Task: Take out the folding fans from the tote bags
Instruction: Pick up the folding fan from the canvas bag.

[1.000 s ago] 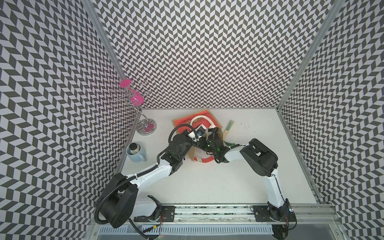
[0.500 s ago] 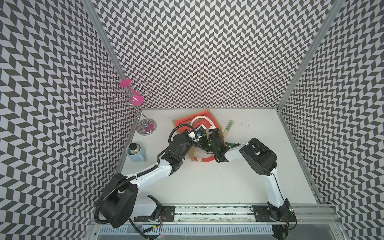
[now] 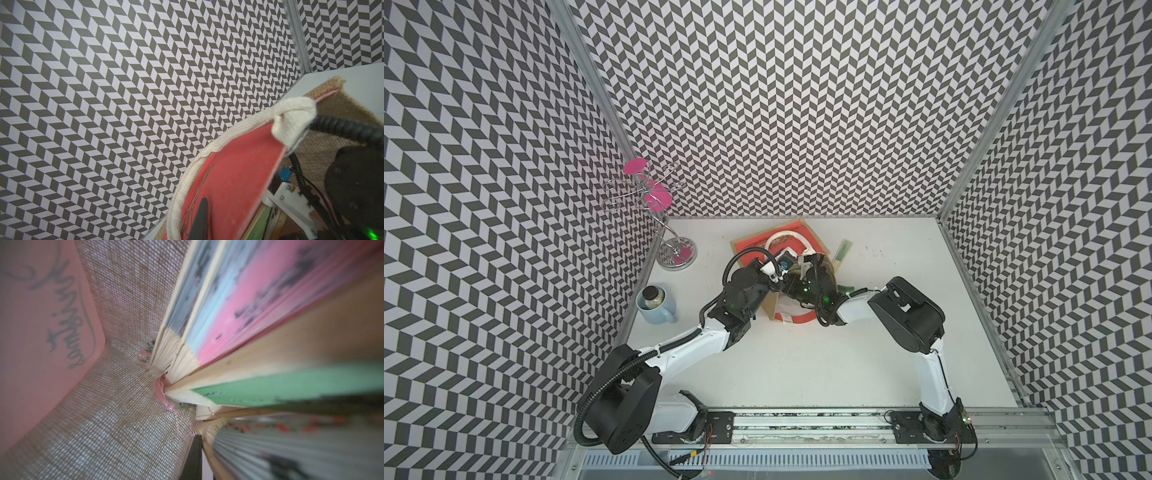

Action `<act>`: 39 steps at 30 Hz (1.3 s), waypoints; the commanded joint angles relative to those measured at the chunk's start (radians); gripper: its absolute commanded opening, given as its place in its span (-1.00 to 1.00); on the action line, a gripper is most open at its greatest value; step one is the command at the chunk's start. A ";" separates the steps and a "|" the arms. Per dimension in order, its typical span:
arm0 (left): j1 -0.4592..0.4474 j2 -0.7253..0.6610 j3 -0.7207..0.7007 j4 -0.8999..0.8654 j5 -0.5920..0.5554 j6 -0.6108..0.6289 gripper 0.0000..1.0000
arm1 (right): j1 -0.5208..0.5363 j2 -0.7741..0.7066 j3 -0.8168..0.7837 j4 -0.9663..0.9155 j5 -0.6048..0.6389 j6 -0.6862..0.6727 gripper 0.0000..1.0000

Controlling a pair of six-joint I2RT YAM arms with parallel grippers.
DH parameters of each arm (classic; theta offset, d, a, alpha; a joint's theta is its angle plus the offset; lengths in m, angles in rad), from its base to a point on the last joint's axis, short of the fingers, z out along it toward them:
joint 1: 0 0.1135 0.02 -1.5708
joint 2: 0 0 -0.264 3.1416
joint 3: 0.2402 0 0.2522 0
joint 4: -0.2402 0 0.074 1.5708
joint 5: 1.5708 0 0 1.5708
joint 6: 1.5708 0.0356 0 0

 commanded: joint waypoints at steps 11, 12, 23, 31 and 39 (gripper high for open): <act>-0.010 0.029 0.047 0.013 -0.084 0.007 -1.00 | 0.012 -0.140 -0.043 0.048 0.073 -0.176 -1.00; -0.010 0.035 0.049 0.015 -0.094 0.005 -1.00 | 0.018 -0.154 -0.045 0.038 0.088 -0.192 -1.00; -0.010 0.064 0.079 0.047 -0.247 -0.025 -1.00 | 0.056 -0.342 -0.128 -0.049 0.201 -0.328 -1.00; -0.010 0.081 0.096 0.076 -0.329 -0.040 -1.00 | 0.069 -0.495 -0.191 -0.155 0.224 -0.414 -1.00; -0.002 0.111 0.125 0.079 -0.375 -0.043 -1.00 | 0.072 -0.672 -0.260 -0.289 0.210 -0.494 -1.00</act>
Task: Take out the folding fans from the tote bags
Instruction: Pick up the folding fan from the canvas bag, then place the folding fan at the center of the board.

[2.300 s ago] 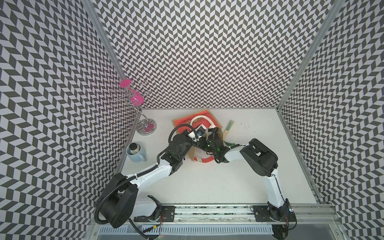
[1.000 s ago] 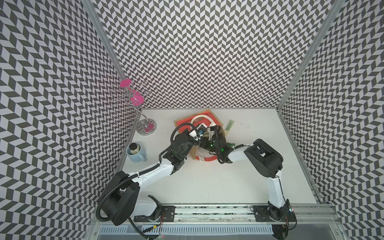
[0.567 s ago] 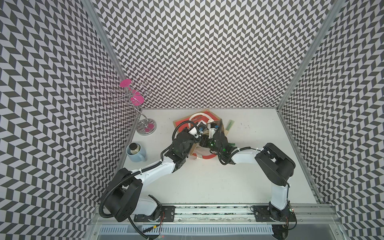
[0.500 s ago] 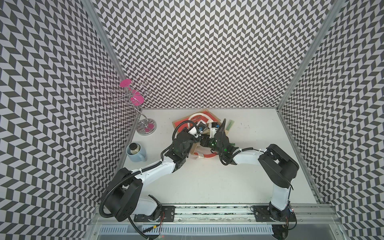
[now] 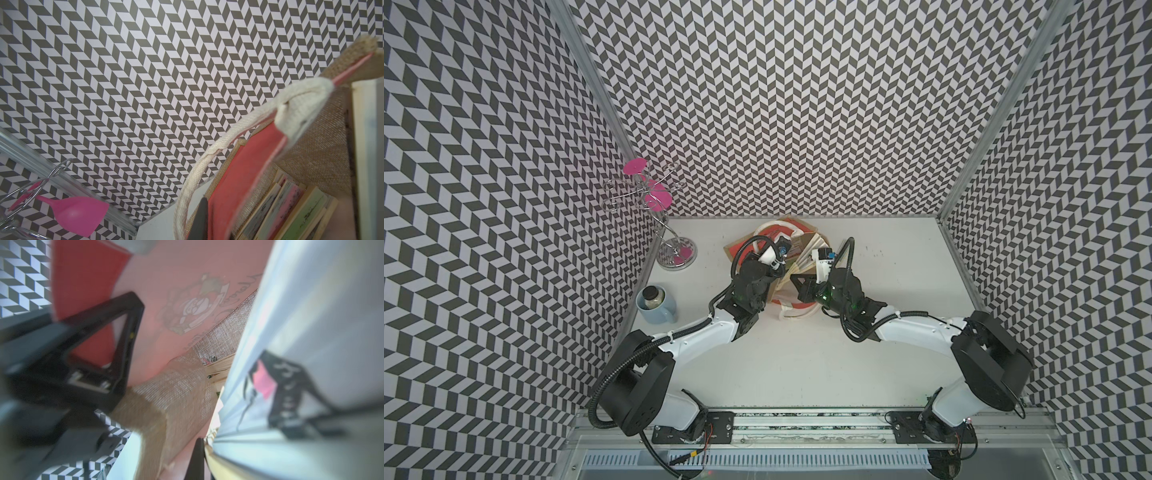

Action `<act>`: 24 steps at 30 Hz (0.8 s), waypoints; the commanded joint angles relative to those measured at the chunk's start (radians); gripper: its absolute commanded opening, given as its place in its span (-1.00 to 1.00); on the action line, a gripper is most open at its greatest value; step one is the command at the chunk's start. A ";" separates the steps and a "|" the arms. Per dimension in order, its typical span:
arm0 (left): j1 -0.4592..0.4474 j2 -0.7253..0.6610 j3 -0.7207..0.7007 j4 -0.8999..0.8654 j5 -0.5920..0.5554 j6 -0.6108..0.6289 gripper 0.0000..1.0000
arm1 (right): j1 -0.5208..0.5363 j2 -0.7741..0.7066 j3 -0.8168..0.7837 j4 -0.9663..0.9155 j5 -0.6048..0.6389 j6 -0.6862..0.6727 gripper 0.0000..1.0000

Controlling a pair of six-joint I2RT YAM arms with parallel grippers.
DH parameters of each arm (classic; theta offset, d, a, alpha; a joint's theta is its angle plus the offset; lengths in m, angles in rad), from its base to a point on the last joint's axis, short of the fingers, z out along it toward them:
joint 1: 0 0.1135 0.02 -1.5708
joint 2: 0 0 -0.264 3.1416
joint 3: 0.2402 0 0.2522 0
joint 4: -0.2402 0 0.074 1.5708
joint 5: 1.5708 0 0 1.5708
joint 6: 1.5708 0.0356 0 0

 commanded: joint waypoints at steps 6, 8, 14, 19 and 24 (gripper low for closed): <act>0.008 0.019 0.047 0.040 -0.077 -0.020 -1.00 | -0.001 -0.226 -0.074 -0.048 -0.011 -0.100 -1.00; 0.011 0.020 0.052 0.039 -0.081 -0.023 -1.00 | -0.002 -0.266 -0.089 -0.067 -0.024 -0.112 -1.00; 0.010 0.021 0.068 0.024 -0.098 -0.033 -1.00 | -0.002 -0.381 -0.121 -0.153 -0.009 -0.138 -1.00; 0.014 0.026 0.079 0.010 -0.111 -0.042 -1.00 | -0.001 -0.499 -0.143 -0.237 0.037 -0.164 -1.00; 0.015 0.031 0.088 0.002 -0.116 -0.051 -1.00 | -0.001 -0.614 -0.167 -0.320 0.034 -0.188 -1.00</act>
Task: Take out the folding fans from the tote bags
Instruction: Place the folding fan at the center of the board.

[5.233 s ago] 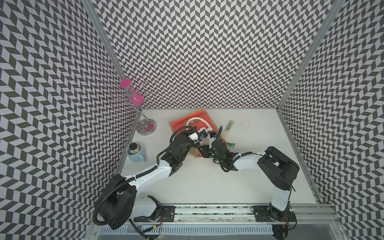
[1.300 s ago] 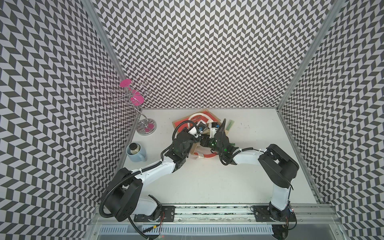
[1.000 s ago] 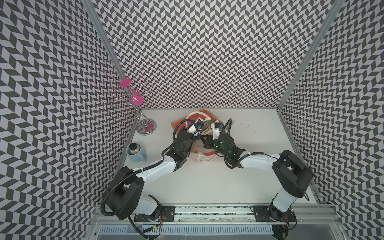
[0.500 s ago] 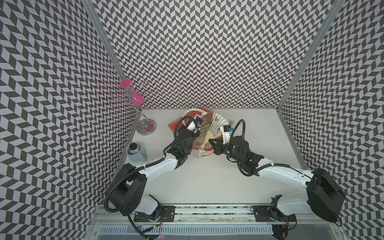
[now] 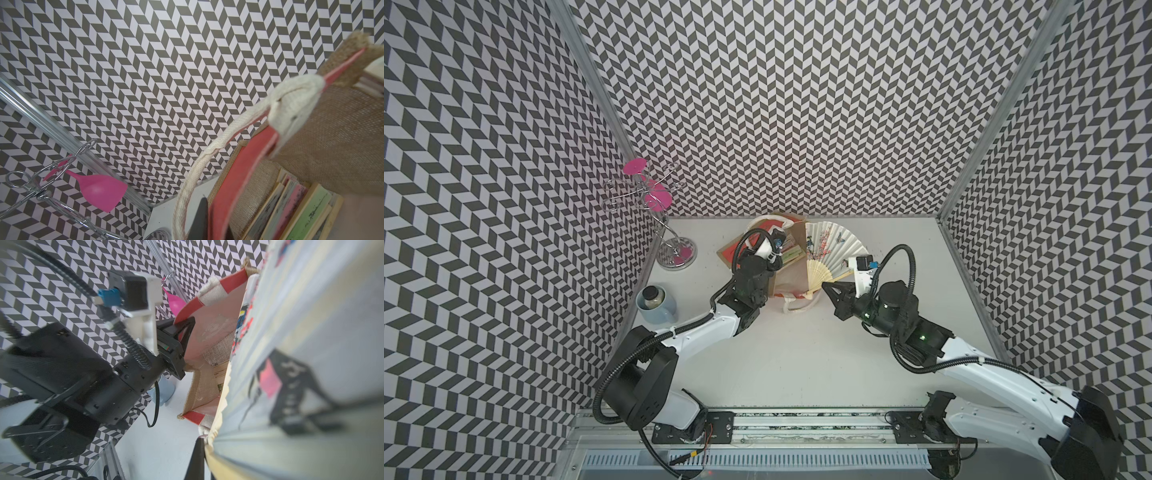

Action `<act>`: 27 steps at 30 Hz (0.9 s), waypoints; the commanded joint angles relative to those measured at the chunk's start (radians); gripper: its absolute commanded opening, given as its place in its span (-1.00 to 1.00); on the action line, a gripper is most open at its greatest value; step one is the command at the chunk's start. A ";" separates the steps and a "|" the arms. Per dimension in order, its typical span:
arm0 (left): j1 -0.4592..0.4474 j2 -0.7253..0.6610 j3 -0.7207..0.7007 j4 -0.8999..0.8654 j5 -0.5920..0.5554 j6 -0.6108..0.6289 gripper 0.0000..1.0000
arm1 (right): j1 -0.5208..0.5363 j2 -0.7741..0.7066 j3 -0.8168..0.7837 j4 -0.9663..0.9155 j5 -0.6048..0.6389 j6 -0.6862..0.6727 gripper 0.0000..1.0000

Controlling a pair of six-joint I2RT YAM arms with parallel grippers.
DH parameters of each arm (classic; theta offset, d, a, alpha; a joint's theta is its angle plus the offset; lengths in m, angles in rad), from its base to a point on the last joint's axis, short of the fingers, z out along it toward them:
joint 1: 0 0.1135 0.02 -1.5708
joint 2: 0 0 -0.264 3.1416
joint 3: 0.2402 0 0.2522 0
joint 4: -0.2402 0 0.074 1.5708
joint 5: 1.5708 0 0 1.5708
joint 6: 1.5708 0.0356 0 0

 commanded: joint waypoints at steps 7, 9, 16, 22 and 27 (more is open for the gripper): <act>0.006 -0.004 0.057 0.009 -0.018 -0.020 -1.00 | -0.001 -0.169 0.012 -0.202 0.006 -0.038 -1.00; 0.006 -0.010 0.059 0.004 -0.021 -0.017 -1.00 | -0.001 -0.204 0.022 -0.269 0.032 -0.034 -1.00; 0.006 -0.027 0.053 -0.003 -0.042 -0.008 -1.00 | -0.046 -0.200 0.126 -0.499 0.187 0.002 -1.00; 0.008 -0.045 0.043 -0.001 -0.043 -0.004 -1.00 | -0.290 -0.041 0.248 -0.678 0.084 -0.036 -1.00; 0.011 -0.051 0.035 0.001 -0.037 -0.012 -1.00 | -0.438 0.151 0.315 -0.801 0.066 -0.083 -1.00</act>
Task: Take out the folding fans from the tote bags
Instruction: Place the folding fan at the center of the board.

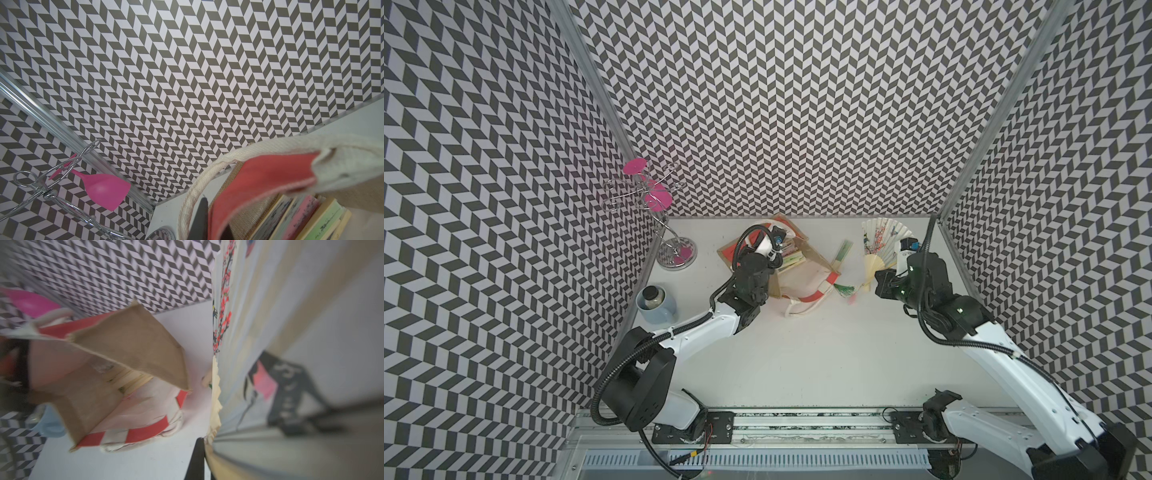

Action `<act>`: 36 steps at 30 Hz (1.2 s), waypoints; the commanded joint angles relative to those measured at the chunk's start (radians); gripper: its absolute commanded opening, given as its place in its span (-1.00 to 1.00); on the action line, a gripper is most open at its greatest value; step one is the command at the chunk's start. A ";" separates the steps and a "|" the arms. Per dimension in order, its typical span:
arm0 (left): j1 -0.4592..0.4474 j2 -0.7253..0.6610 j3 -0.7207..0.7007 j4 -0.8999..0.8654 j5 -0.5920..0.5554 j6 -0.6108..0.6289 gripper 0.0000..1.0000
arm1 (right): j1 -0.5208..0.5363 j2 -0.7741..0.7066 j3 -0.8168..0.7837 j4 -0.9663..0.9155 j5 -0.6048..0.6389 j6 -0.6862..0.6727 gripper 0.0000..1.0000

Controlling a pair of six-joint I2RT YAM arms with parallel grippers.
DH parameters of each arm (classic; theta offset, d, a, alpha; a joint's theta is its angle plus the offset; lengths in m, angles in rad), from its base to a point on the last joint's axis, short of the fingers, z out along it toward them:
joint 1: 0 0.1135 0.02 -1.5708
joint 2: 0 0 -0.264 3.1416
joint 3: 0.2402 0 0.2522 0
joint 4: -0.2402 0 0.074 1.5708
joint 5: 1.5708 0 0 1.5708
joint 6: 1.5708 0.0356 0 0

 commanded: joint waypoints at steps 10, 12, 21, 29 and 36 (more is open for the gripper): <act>0.009 -0.056 0.012 0.044 0.014 -0.031 -1.00 | -0.145 0.386 0.104 -0.191 -0.040 -0.092 -1.00; 0.009 -0.059 0.008 0.043 0.019 -0.039 -1.00 | -0.150 0.429 0.110 -0.189 -0.025 -0.092 -1.00; 0.009 -0.044 0.004 0.049 0.030 -0.048 -1.00 | -0.154 0.566 0.141 -0.134 0.019 -0.090 -1.00; 0.013 -0.044 -0.001 0.049 0.040 -0.062 -1.00 | -0.153 0.653 0.145 -0.104 0.040 -0.091 -1.00; 0.013 -0.038 0.002 0.045 0.049 -0.071 -1.00 | -0.152 0.716 0.183 -0.085 0.066 -0.084 -1.00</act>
